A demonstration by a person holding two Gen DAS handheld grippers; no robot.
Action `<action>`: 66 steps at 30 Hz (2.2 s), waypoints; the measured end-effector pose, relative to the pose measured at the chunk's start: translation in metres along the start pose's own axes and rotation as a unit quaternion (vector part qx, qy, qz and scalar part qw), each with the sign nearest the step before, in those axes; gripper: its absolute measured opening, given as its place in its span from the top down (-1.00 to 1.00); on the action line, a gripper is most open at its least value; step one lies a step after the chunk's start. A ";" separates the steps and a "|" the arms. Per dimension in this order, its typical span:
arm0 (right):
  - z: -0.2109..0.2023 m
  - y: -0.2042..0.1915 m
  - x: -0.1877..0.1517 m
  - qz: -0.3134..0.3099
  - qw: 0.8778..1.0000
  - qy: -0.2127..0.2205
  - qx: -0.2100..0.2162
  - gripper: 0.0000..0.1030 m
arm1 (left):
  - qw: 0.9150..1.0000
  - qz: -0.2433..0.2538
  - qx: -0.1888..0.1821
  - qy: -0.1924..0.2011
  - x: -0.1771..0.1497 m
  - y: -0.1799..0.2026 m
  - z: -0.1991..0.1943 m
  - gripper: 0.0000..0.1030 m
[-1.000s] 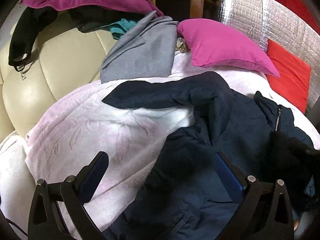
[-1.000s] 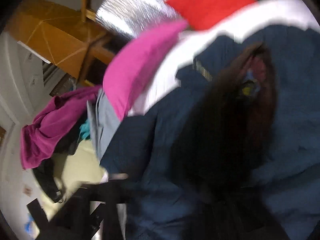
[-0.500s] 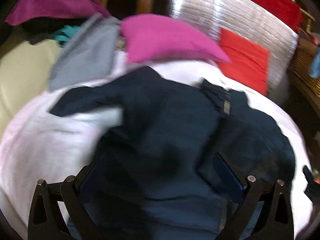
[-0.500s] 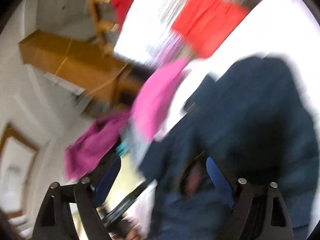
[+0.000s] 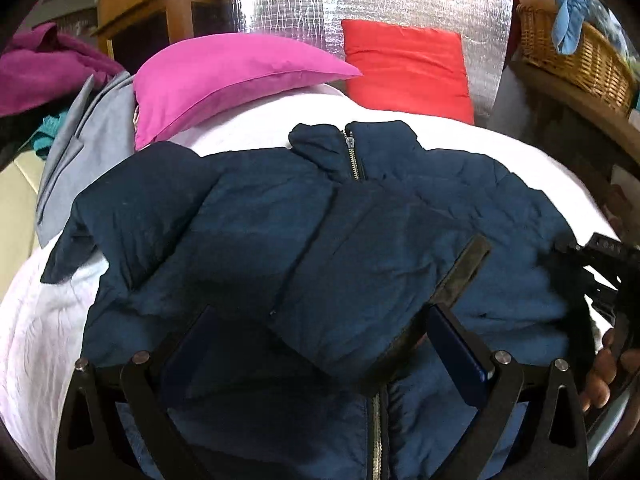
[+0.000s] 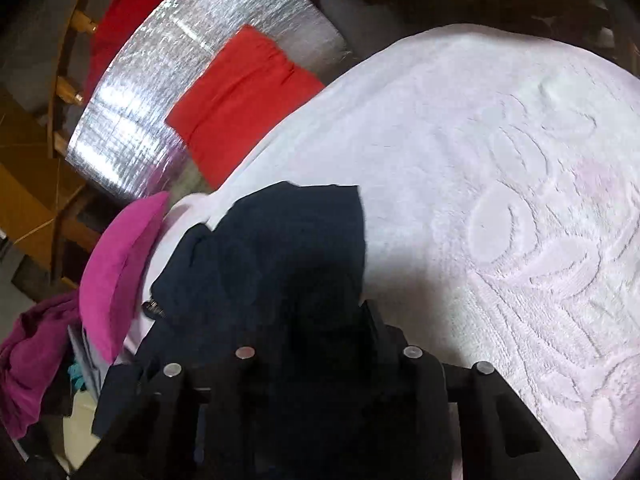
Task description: Fold large clothes
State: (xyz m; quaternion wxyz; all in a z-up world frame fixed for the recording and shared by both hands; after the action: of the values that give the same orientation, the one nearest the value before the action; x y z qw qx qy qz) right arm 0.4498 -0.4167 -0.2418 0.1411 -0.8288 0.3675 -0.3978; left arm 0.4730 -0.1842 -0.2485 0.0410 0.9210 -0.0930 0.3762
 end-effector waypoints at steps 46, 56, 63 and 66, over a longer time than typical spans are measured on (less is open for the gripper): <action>0.067 -0.235 -0.154 -0.246 0.956 -0.157 -0.020 -0.25 | 0.851 -0.501 0.136 -0.075 -0.061 -0.393 -0.057 -0.20; -0.036 -0.361 -0.194 -0.429 0.896 -0.066 0.098 -0.68 | 0.806 -0.557 0.180 -0.084 -0.088 -0.421 -0.072 -0.20; -0.010 -0.450 -0.295 -0.633 0.763 -0.103 0.080 -0.84 | 0.767 -0.603 0.208 -0.065 -0.107 -0.446 -0.090 -0.20; 0.022 -0.473 -0.327 -0.691 0.712 -0.111 0.049 -0.83 | 0.758 -0.610 0.221 -0.060 -0.109 -0.453 -0.095 -0.20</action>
State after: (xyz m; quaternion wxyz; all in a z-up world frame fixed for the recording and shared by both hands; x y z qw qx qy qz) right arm 0.5668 0.1448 -0.1890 -0.0929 -0.8817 -0.3465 -0.3065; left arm 0.4233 0.2882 -0.2602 0.0517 0.7866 0.5723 0.2259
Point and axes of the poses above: each gripper's, at about its wrist camera, not at the fingertips, and z roughly the way its jaws point, y to its right, x to its top, the point moved 1 cm from there along z, roughly the way its jaws point, and after that the axes turned 1 degree about -z, right-handed, at the moved point
